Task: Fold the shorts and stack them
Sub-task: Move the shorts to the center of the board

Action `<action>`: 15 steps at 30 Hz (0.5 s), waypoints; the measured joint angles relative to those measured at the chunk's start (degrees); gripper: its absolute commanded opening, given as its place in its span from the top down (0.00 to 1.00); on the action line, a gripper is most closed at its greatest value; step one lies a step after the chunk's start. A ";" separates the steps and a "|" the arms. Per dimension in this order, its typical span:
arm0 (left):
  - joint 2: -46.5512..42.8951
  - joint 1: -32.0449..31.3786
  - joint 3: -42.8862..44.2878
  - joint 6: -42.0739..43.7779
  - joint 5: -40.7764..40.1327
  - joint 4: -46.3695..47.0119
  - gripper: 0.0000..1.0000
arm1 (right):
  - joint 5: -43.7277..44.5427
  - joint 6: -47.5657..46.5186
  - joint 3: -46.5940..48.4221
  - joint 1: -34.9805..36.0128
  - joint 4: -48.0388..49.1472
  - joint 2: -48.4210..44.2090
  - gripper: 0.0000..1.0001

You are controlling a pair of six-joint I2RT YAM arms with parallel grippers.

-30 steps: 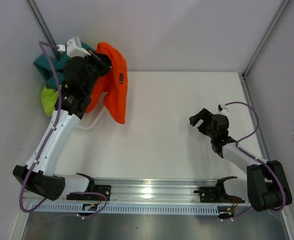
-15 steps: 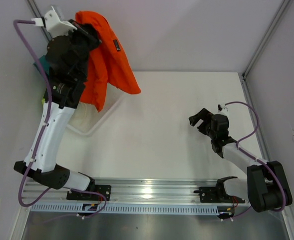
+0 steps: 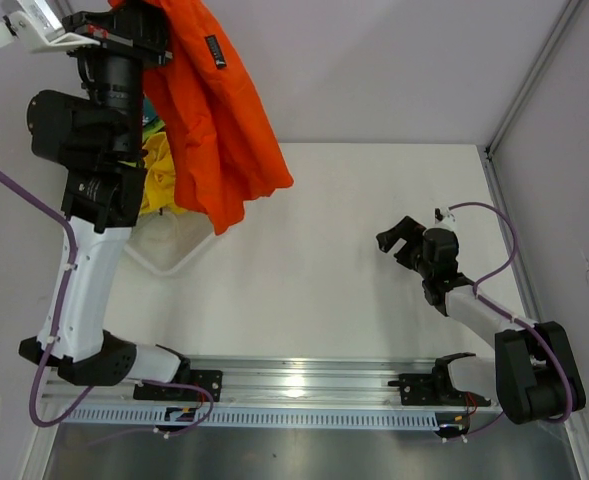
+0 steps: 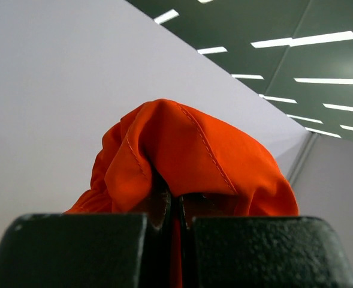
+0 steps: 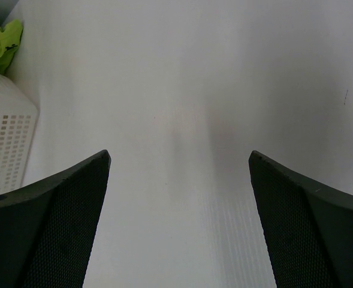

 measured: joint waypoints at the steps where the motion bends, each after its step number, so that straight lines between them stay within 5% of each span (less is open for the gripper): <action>1: -0.74 0.00 -1.11 -1.05 1.27 0.39 1.00 | -0.13 0.00 0.02 0.00 0.02 0.04 0.02; 10: -15.37 -1.88 -31.93 -14.12 13.49 7.21 1.00 | 0.87 0.00 0.11 0.00 -0.07 -0.48 0.02; 15: -14.40 -11.41 -42.71 -16.83 17.40 10.71 1.00 | 2.49 0.00 0.09 0.00 -0.35 -2.45 0.02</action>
